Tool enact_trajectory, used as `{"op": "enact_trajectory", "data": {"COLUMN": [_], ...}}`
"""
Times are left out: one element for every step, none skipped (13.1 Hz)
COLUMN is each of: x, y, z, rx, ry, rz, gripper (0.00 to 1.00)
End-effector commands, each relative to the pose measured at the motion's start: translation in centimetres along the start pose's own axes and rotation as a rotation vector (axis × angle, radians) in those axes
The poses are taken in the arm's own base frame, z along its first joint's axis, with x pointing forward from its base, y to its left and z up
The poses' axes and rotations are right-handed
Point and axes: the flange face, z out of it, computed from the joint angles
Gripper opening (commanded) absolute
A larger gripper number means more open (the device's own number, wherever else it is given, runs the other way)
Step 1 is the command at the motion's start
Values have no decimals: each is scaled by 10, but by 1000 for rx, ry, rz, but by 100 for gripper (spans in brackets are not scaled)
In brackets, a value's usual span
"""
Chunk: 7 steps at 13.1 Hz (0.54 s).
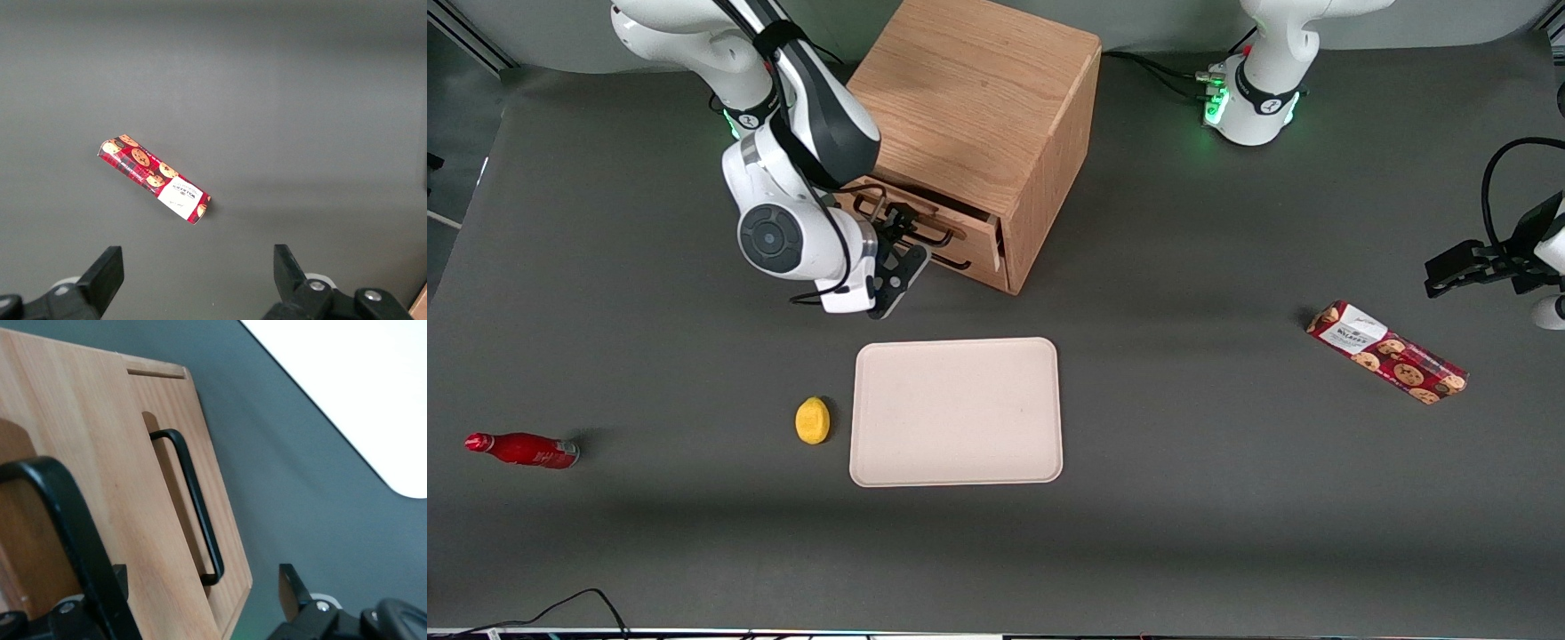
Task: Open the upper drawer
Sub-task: 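Pull the upper drawer outward by its handle with the right gripper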
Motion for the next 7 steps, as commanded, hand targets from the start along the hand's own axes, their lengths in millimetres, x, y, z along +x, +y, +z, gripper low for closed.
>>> {"op": "enact_trajectory", "data": {"x": [4,5,6,9,11,13,15], "y": [14,20,24,28,34,39,40], "z": [-12,-16,-17,-19,-21,-23,-26], "rx": [-19,-20,-19,-29,-46,-49,-51], "ry": [16,24,26,26,24,28,33], "rz": [-47,-46,-40,-44,-43,-40,-42], "gripper": [100,100,100,100,100,100,100]}}
